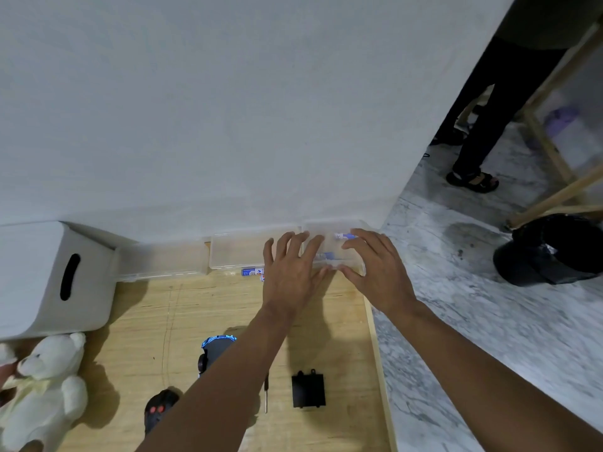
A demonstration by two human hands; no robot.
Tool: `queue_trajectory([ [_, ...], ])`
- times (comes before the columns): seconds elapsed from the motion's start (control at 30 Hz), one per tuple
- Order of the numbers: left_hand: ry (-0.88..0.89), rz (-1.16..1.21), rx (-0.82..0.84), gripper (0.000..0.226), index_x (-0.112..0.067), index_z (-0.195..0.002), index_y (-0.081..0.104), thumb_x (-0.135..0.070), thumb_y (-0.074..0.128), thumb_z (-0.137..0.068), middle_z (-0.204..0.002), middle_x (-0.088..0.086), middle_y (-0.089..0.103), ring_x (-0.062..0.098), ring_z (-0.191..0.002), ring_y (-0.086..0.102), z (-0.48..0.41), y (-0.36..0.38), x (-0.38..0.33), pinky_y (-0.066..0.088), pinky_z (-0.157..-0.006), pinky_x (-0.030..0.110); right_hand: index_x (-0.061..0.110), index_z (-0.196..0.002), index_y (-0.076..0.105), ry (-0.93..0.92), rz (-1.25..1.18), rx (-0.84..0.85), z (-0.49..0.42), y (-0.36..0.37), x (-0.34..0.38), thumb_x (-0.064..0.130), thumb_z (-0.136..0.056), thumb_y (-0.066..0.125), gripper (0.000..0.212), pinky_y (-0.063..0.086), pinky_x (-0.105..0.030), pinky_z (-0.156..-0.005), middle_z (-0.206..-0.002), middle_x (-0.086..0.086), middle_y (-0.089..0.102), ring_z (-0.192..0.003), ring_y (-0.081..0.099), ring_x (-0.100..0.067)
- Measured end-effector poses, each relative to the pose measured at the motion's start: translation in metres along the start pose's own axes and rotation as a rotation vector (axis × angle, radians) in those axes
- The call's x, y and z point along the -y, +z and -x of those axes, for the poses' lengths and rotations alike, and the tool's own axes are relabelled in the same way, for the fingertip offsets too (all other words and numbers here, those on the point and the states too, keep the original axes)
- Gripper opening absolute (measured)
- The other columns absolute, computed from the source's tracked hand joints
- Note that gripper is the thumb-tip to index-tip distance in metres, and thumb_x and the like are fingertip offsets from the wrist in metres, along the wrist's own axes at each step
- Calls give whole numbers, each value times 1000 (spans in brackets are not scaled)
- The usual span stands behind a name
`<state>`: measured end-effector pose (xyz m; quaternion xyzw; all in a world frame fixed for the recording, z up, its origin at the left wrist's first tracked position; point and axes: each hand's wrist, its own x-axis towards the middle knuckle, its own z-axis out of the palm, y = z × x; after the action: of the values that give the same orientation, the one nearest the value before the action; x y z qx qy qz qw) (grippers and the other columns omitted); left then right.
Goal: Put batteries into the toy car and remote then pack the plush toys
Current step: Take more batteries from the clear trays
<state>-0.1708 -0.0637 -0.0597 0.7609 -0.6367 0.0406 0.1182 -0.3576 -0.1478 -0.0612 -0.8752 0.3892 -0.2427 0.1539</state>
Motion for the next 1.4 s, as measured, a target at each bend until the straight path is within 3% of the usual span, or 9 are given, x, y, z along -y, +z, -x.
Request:
queue_trajectory([
  [0.3, -14, -17, -16, 50, -28, -130, 64, -56, 67, -89, -132, 2, 64, 30, -122, 58, -2, 3, -3, 39, -108, 61, 17, -105, 68, -36, 27, -3, -6, -2, -4, 27, -79, 82, 31, 46, -38, -102, -128, -5, 63, -115, 58, -26],
  [0.4, -20, 68, 100, 56, -27, -136, 61, -54, 69, -87, -138, 3, 60, 32, -127, 55, -7, -17, -5, 40, -107, 58, 18, -107, 64, 1, 164, 106, -13, -10, 7, 32, -76, 82, 38, 43, -48, -102, -129, -6, 61, -118, 58, -29],
  [0.5, -40, 225, 255, 67, -25, -154, 43, -46, 63, -93, -152, 3, 47, 30, -138, 44, -2, -49, 7, 40, -108, 49, 18, -112, 63, 67, 258, 180, -14, -20, 31, 35, -76, 76, 41, 41, -52, -103, -136, -8, 54, -121, 53, -34],
  [0.63, -107, 438, 152, 54, -22, -147, 51, -30, 63, -95, -141, 4, 55, 27, -124, 53, 40, -88, 58, 49, -100, 44, 22, -112, 63, 58, -27, 168, 3, -28, 86, 19, -85, 69, 28, 50, -40, -84, -121, 0, 59, -104, 59, -27],
  [0.87, -230, 538, 301, 58, -29, -145, 50, -26, 74, -91, -141, -2, 51, 20, -123, 56, 150, -118, 136, 49, -103, 37, 30, -104, 59, 253, -240, 506, 52, -2, 163, 24, -90, 66, 16, 54, -37, -76, -96, 10, 61, -89, 59, -15],
  [1.0, -333, 650, 516, 82, -38, -154, 34, -36, 81, -86, -150, -2, 34, 22, -123, 53, 187, -127, 151, 49, -105, 40, 28, -112, 59, 289, -161, 572, 70, 11, 180, 22, -91, 65, 22, 52, -34, -76, -108, 6, 59, -90, 56, -16],
  [1.1, -363, 770, 666, 102, -45, -157, 24, -36, 88, -79, -153, -4, 28, 17, -123, 51, 200, -125, 151, 45, -104, 30, 30, -122, 57, 300, -98, 595, 73, 18, 184, 21, -93, 63, 30, 52, -38, -83, -117, 3, 56, -100, 56, -20],
  [1.23, -364, 869, 706, 117, -50, -155, 23, -35, 95, -65, -145, -2, 41, 17, -131, 48, 207, -112, 146, 44, -107, 31, 28, -134, 55, 241, 39, 592, 70, 29, 188, 15, -94, 62, 43, 50, -39, -94, -134, 1, 50, -123, 47, -24],
  [1.4, -324, 939, 716, 122, -45, -157, 19, -25, 95, -64, -142, -9, 52, 15, -129, 56, 206, -100, 141, 51, -108, 45, 26, -136, 56, 141, 196, 627, 60, 50, 195, 11, -94, 58, 44, 49, -42, -95, -134, -2, 50, -125, 44, -28],
])
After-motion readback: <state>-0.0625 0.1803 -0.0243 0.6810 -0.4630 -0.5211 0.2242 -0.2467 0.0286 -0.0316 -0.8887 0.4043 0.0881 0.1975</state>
